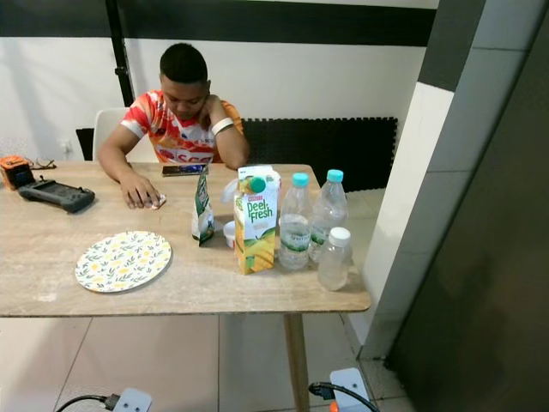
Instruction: Restocking fridge
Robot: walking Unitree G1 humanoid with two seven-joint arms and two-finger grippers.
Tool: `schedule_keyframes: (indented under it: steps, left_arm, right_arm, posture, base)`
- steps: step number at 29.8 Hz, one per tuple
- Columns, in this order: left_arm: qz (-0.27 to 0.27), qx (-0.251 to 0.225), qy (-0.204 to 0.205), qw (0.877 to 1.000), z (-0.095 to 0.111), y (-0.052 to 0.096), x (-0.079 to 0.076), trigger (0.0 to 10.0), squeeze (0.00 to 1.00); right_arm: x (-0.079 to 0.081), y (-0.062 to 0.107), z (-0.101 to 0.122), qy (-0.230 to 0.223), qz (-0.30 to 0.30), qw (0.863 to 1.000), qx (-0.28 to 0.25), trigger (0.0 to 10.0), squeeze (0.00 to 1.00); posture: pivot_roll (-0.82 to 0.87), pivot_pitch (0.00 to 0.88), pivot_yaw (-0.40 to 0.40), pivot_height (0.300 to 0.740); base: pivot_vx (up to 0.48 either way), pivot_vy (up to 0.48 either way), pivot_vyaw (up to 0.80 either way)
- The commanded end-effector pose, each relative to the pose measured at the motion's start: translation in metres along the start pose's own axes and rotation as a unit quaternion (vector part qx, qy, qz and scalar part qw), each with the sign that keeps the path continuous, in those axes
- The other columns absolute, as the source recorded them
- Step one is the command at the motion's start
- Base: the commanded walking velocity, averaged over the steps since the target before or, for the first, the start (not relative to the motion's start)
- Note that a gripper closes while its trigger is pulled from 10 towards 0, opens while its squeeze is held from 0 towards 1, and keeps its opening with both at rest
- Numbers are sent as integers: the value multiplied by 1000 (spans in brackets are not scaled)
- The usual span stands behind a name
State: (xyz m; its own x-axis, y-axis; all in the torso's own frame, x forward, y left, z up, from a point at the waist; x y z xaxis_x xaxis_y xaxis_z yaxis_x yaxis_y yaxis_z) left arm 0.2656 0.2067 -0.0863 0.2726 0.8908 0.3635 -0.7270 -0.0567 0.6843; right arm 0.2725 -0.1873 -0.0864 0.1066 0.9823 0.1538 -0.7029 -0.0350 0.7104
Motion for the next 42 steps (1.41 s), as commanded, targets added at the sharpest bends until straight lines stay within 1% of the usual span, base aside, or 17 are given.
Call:
schedule_keyframes:
  steps: [1, 7, 9, 18, 20, 25, 34, 37, 42]
  left_arm:
    - [11, -7, 29, 999, 4, -1, 3, 10000, 0]
    - [10, -11, 38, 999, 7, -2, 3, 10000, 0]
    - [11, -13, 37, 999, 9, -2, 3, 10000, 0]
    - [0, -15, 35, 999, 9, -2, -2, 10000, 0]
    - [0, -15, 35, 999, 9, -2, -2, 10000, 0]
    - [-10, -17, 19, 1000, 11, -2, -7, 10000, 0]
    - [-16, -21, 15, 1000, 14, -3, -10, 10000, 0]
    - [-22, -24, 8, 999, 15, -3, -13, 10000, 0]
    - [-26, -26, 7, 999, 18, -3, -13, 10000, 0]
  right_arm:
    - [-2, 1, -7, -17, -9, 1000, 3, 10000, 0]
    - [-3, 2, -11, -25, -12, 1000, 3, 10000, 0]
    - [-6, 3, -16, -27, -18, 999, 11, 10000, 0]
    - [-10, 5, -21, -25, -23, 999, 14, 10000, 0]
    - [-10, 5, -21, -25, -23, 999, 14, 10000, 0]
    - [-10, 5, -21, -22, -22, 999, 16, 10000, 0]
    - [-6, 3, -18, -24, -20, 999, 13, 10000, 0]
    - [-7, 4, -18, -26, -21, 999, 12, 10000, 0]
    - [-11, 5, -19, -29, -26, 999, 11, 10000, 0]
  posture:
    - [-44, 56, 17, 740]
    - [-61, 65, 27, 740]
    - [-64, 71, 31, 740]
    - [-77, 78, 37, 740]
    - [-77, 78, 37, 740]
    - [-77, 78, 31, 740]
    - [-85, 78, 37, 740]
    - [-91, 76, 42, 740]
    - [-104, 73, 50, 740]
  base:
    - [0, 0, 0]
    - [0, 0, 0]
    - [0, 0, -800]
    - [0, 0, -800]
    - [0, 0, -800]
    - [0, 0, -800]
    - [0, 0, -800]
    - [0, 0, -800]
    - [0, 0, -800]
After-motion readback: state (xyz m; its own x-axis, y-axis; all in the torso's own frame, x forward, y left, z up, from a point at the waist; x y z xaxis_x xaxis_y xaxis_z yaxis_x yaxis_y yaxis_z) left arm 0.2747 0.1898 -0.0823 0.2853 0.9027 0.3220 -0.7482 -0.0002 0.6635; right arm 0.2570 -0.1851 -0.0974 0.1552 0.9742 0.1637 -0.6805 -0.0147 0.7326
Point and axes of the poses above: a point about 5 cm out from each wrist's last joint towards the gripper, its own y axis pointing back from the gripper into the wrist, its own z axis along the axis of the wrist's last joint, x = y × z, the point moved 5 cm from there along -y, pointing out of the wrist towards the gripper, and after that the axes turned 15 degrees about -y, right-handed, at the moved point
